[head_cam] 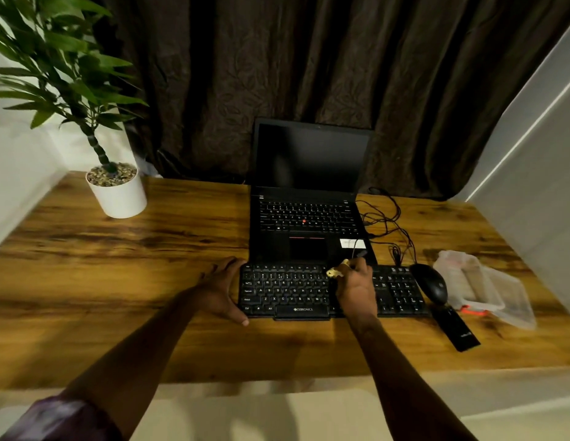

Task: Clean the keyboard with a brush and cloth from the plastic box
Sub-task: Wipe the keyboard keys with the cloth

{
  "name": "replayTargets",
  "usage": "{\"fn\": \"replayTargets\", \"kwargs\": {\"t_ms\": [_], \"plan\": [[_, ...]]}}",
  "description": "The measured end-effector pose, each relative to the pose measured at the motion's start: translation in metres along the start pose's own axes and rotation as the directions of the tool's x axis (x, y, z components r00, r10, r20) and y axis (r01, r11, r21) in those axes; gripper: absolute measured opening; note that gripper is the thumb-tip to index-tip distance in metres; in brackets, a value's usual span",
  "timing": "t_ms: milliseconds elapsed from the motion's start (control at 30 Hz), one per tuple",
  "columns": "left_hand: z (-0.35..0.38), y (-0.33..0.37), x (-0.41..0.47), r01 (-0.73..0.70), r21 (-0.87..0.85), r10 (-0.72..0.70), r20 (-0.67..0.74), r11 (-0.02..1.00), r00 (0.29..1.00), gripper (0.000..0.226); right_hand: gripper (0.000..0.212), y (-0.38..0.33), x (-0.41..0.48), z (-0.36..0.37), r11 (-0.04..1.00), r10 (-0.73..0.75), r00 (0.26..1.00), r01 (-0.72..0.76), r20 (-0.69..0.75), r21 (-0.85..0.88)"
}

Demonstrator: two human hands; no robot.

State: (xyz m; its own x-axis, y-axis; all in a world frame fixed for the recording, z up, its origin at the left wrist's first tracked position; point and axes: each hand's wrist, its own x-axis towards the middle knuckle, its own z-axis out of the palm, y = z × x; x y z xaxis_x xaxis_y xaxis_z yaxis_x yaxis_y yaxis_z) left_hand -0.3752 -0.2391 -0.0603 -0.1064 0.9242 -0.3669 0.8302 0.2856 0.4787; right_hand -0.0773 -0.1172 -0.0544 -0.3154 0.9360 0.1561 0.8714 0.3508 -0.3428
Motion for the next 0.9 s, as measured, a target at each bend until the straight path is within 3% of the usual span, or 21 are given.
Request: {"fn": "replayTargets", "kwargs": {"t_ms": [200, 400, 533, 667, 900], "plan": [[-0.001, 0.003, -0.004, -0.003, -0.002, 0.003, 0.0, 1.0, 1.0, 0.145, 0.042, -0.004, 0.004, -0.002, 0.986, -0.151, 0.985, 0.156, 0.085, -0.056], [-0.001, 0.002, -0.006, -0.004, -0.029, 0.004, -0.007, 1.0, 1.0, 0.146, 0.037, 0.037, 0.01, -0.017, 0.997, -0.036, 0.996, 0.03, 0.083, 0.071], [-0.004, 0.006, -0.008, -0.019, -0.031, 0.019, -0.016, 0.999, 1.0, 0.143, 0.04, 0.022, 0.013, -0.005, 0.984, -0.173, 0.985, 0.172, 0.02, 0.044], [-0.005, 0.008, -0.008, -0.019, -0.025, 0.018, -0.018, 1.0, 1.0, 0.141, 0.046, -0.002, 0.017, 0.001, 0.964, -0.261, 0.961, 0.255, 0.089, 0.078], [-0.002, -0.001, -0.001, -0.014, -0.027, 0.014, 0.004, 1.0, 1.0, 0.146, 0.054, 0.031, 0.02, -0.011, 0.958, -0.284, 0.958, 0.281, 0.05, 0.055]]}}
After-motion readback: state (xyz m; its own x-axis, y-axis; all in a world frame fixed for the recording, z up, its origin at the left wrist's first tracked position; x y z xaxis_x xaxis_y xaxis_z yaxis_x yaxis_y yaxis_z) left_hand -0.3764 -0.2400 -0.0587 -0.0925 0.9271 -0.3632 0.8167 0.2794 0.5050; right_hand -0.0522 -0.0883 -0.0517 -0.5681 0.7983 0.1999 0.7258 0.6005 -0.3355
